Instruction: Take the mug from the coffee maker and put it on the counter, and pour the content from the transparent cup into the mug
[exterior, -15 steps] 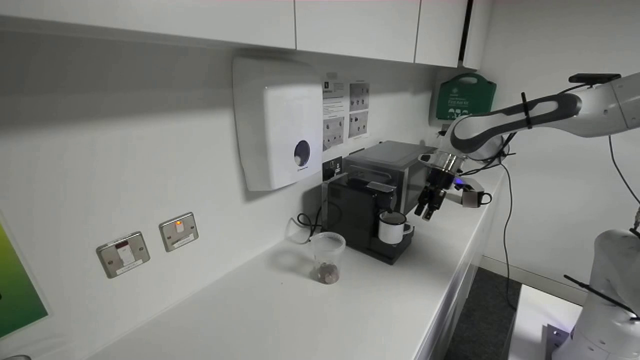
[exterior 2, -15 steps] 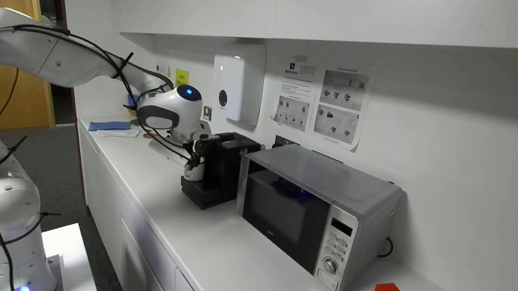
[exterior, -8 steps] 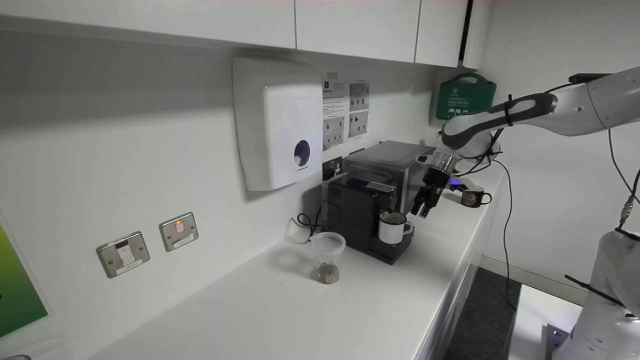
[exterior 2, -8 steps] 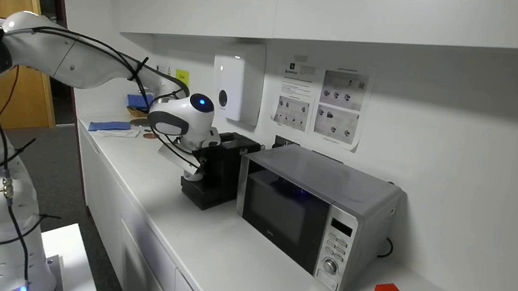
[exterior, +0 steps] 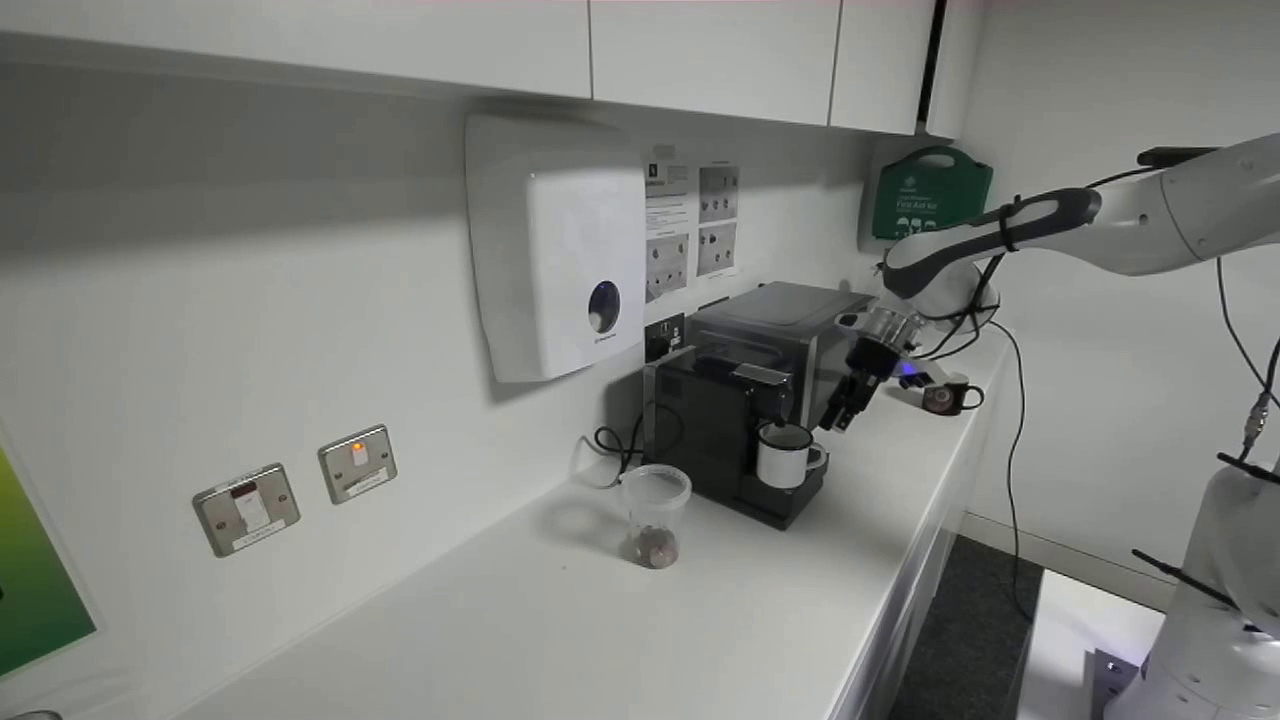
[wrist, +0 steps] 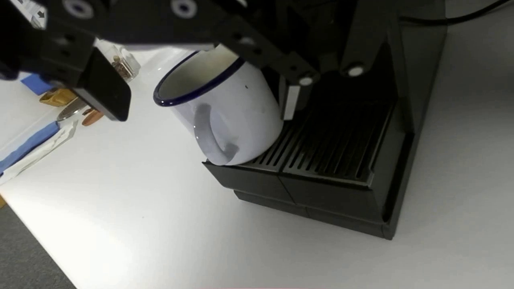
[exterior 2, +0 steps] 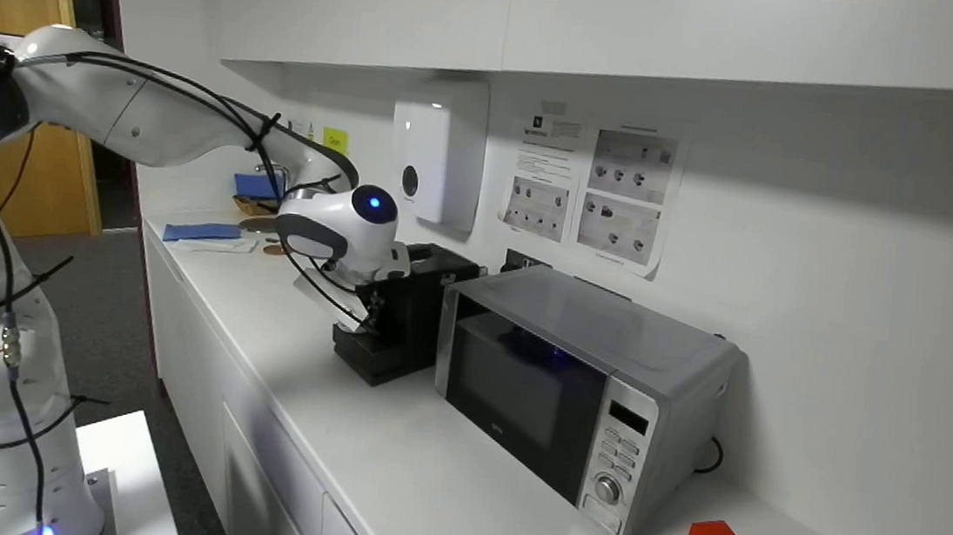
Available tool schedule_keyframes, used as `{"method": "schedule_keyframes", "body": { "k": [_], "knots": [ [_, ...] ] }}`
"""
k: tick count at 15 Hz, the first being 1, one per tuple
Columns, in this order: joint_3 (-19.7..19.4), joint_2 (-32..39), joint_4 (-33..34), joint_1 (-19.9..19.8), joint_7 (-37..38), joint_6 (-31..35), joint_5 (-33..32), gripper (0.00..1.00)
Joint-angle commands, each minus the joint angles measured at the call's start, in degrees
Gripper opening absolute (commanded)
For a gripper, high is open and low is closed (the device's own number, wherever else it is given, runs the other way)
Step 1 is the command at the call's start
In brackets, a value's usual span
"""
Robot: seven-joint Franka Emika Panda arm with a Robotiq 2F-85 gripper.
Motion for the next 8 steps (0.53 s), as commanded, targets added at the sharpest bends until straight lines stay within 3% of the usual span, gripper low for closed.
{"method": "schedule_keyframes", "body": {
  "k": [1, 8],
  "knots": [
    [3.0, 1.1, 0.1, -1.8, -1.0, 0.0, 1.5, 1.0],
    [6.4, 3.8, 0.7, -1.7, -2.4, -0.3, -1.9, 1.0]
  ]
}}
